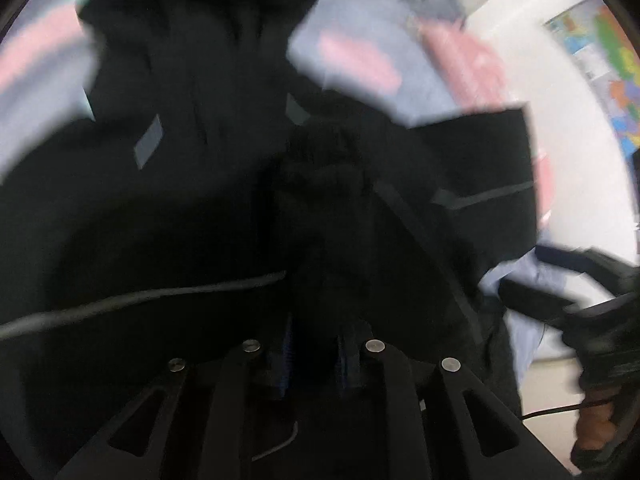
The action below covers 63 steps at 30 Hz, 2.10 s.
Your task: Fold large clothes
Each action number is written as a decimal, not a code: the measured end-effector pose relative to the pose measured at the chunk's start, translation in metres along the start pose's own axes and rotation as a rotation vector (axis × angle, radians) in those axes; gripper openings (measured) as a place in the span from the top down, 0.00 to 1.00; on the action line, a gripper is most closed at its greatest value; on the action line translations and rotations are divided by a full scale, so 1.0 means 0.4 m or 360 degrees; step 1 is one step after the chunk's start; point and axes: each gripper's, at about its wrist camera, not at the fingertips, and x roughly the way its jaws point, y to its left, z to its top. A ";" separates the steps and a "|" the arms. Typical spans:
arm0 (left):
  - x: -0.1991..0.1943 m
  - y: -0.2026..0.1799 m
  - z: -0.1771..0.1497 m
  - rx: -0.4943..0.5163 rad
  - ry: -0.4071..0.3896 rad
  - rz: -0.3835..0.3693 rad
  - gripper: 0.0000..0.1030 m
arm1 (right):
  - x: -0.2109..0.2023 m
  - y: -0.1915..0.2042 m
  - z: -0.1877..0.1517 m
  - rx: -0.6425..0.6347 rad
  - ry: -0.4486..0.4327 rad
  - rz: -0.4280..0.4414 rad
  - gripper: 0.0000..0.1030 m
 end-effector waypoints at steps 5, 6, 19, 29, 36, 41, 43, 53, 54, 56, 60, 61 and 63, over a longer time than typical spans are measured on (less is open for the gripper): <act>-0.032 -0.014 -0.037 -0.0018 0.0011 -0.0207 0.60 | 0.052 -0.026 0.016 0.0008 0.0023 0.0147 0.00; -0.044 -0.016 -0.042 -0.0039 0.0030 -0.0300 0.53 | 0.058 -0.024 0.022 0.0005 0.0025 0.0188 0.00; -0.299 0.101 -0.076 -0.0094 -0.0194 -0.0130 0.42 | 0.145 -0.025 0.070 0.0062 0.0081 0.0469 0.06; -0.445 0.310 -0.083 -0.0373 -0.0421 0.0309 0.42 | 0.042 0.001 0.139 -0.0115 -0.0185 0.0235 0.68; -0.293 0.380 -0.072 -0.0416 -0.0223 0.0412 0.42 | 0.106 -0.130 0.163 -0.0044 -0.0198 -0.0100 0.74; -0.213 0.396 -0.071 -0.0406 -0.0133 0.0575 0.43 | 0.289 -0.161 0.145 -0.0001 0.0063 -0.0136 0.74; -0.214 0.395 -0.068 -0.0394 -0.0112 0.0584 0.42 | 0.285 -0.166 0.140 0.0017 0.0054 -0.0108 0.74; -0.297 0.346 -0.052 -0.0408 -0.0204 0.0396 0.42 | 0.117 -0.103 0.126 0.0021 -0.0202 0.0203 0.46; -0.284 0.342 -0.053 -0.0407 -0.0187 0.0395 0.42 | 0.137 -0.077 0.120 -0.0029 -0.0180 0.0203 0.46; -0.237 0.347 -0.064 -0.0417 -0.0103 0.0425 0.43 | 0.206 -0.035 0.118 -0.0117 -0.0112 0.0157 0.46; -0.158 0.309 -0.069 -0.0202 -0.0055 0.0576 0.36 | 0.355 0.011 0.091 -0.0236 0.0028 -0.0047 0.46; -0.149 0.296 -0.067 -0.0144 -0.0038 0.0614 0.31 | 0.356 0.012 0.100 -0.0225 0.0057 -0.0056 0.46; -0.139 0.272 -0.056 -0.0081 0.0000 0.0696 0.31 | 0.352 0.008 0.123 -0.0204 0.0127 -0.0048 0.46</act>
